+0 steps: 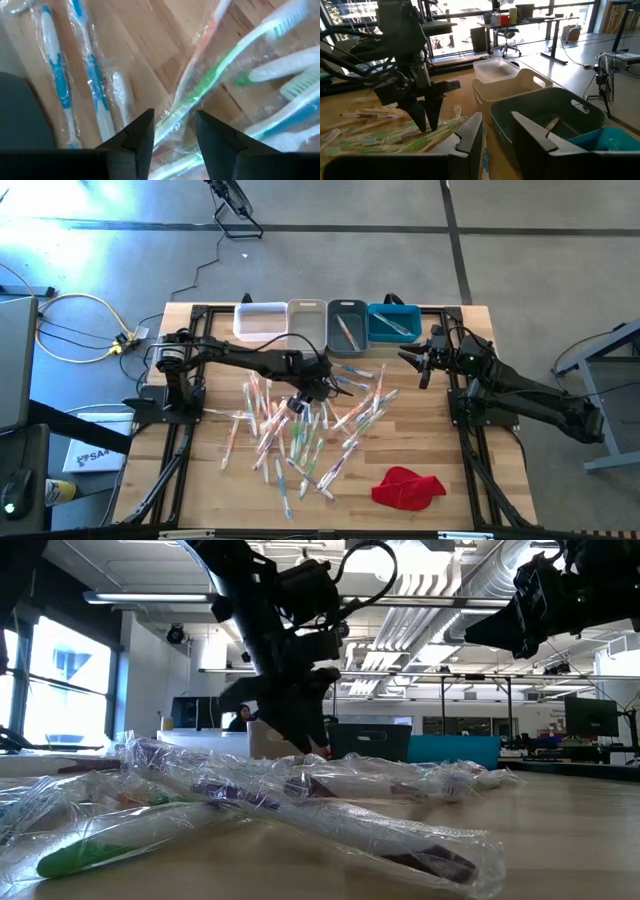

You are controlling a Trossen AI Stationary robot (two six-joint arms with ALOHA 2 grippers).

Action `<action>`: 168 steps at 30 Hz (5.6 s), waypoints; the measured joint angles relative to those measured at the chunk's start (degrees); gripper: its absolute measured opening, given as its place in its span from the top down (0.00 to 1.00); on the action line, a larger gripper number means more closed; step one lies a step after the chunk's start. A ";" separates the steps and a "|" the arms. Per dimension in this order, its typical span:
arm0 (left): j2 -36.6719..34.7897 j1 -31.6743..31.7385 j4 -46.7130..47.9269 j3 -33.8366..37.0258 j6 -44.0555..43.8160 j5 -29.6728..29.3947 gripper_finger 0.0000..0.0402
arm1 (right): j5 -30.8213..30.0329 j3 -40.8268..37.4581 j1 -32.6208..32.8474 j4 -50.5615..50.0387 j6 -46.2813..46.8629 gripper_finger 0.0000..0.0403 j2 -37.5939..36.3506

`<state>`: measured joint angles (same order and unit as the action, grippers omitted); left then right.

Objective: Pick & Place Toothbrushes
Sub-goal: Put the green toothbrush into the gray bin

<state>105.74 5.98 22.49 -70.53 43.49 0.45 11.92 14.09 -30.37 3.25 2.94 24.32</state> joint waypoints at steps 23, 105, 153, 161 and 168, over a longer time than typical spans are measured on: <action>2.96 -0.02 -0.84 0.01 1.04 1.73 0.48 | 0.02 0.00 0.02 -0.07 -0.17 0.77 0.02; 2.15 3.40 18.41 -15.93 -36.34 -8.90 0.93 | 0.00 0.00 0.00 -1.16 -1.27 0.77 0.01; 1.36 26.89 27.80 -29.92 -66.51 -14.28 0.93 | 0.00 0.00 0.02 -1.92 -1.70 0.77 0.02; 1.37 25.57 27.16 -25.05 -74.72 -16.43 0.93 | 0.00 0.00 0.01 -1.95 -3.02 0.77 0.02; 1.37 25.03 22.61 -18.30 -77.26 -16.57 0.93 | 0.01 0.00 0.00 -1.95 -2.90 0.77 0.01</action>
<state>107.11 31.01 45.10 -88.83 -33.77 -16.12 11.93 14.09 -30.37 1.30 0.04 24.33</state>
